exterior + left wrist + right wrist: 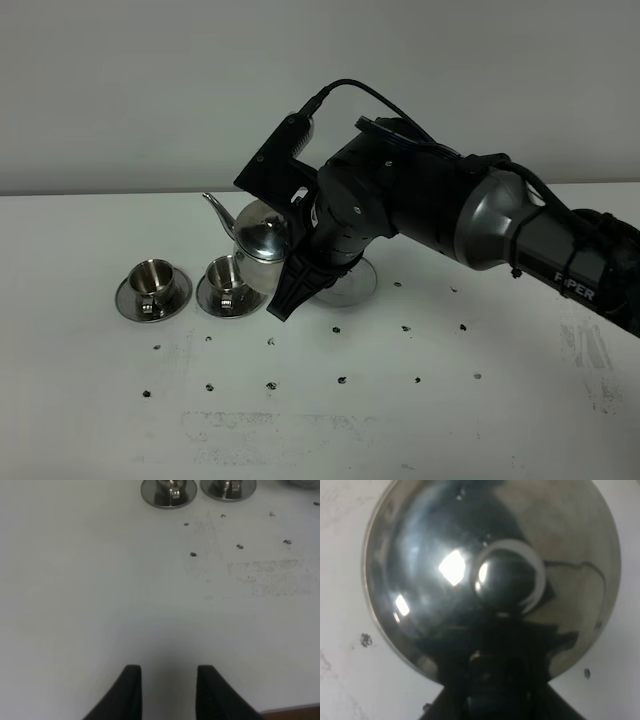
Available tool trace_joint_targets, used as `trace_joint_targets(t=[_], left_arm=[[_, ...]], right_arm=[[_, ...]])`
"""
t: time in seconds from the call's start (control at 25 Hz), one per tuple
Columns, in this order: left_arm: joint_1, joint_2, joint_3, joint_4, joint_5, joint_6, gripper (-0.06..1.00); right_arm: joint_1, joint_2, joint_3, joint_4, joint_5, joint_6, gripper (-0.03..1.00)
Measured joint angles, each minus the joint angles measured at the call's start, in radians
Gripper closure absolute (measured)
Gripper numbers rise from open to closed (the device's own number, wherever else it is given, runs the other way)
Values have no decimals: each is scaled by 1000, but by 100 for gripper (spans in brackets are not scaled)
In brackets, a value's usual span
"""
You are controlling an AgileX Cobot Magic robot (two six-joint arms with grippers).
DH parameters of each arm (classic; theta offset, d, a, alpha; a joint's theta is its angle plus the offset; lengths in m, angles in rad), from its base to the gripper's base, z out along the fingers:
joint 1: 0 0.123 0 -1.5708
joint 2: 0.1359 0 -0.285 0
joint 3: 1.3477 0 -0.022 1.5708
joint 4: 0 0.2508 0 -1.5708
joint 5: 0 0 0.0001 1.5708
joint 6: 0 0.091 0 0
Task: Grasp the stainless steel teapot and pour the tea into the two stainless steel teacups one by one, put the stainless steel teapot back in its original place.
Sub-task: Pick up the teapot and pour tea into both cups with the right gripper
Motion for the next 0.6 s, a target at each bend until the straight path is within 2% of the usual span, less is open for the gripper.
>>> trace_joint_targets(t=[0.28,0.6], left_arm=[[0,0,0,0,0,0,66],[0,0,0,0,0,0,66]], right_arm=[[-1,135,-171,-85,135,-97,78],[-1,290,-412,-112,249,-241,78]])
